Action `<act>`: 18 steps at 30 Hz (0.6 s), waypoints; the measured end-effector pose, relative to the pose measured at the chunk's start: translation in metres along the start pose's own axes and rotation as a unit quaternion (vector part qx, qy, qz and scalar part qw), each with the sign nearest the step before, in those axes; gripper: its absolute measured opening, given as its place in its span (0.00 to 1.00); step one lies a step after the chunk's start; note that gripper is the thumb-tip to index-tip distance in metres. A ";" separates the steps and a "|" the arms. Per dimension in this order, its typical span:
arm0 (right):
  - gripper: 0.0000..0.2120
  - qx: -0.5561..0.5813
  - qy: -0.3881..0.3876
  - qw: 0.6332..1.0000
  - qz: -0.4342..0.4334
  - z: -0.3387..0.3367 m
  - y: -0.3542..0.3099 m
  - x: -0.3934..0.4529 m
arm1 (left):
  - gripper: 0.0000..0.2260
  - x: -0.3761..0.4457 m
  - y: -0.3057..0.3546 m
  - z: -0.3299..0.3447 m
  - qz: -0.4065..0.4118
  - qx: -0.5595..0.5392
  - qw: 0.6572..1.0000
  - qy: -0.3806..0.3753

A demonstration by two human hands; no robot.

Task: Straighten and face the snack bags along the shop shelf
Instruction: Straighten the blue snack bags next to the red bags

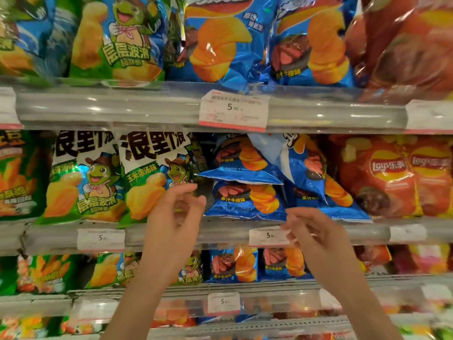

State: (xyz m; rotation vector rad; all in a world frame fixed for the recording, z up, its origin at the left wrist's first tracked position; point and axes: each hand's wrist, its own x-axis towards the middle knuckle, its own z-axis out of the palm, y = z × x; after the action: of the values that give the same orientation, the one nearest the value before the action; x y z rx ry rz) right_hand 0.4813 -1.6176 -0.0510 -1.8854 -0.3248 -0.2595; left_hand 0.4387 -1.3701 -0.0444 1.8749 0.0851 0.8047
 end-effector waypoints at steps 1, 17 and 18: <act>0.05 -0.012 0.015 1.000 -0.016 -0.002 -0.004 0.005 | 0.11 0.007 0.002 0.001 0.012 0.016 1.000 -0.001; 0.35 -0.272 -0.025 0.960 -0.056 -0.038 -0.010 0.117 | 0.29 0.093 0.001 0.053 0.008 0.227 0.965 -0.127; 0.35 -0.310 -0.007 0.949 -0.063 -0.038 -0.007 0.116 | 0.29 0.093 0.000 0.054 0.007 0.228 0.965 -0.129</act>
State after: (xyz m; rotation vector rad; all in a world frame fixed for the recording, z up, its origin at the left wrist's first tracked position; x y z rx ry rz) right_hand 0.5869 -1.6399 0.0068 -2.4901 -0.4071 -0.4765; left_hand 0.5410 -1.3748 -0.0109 2.4045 0.0994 0.5735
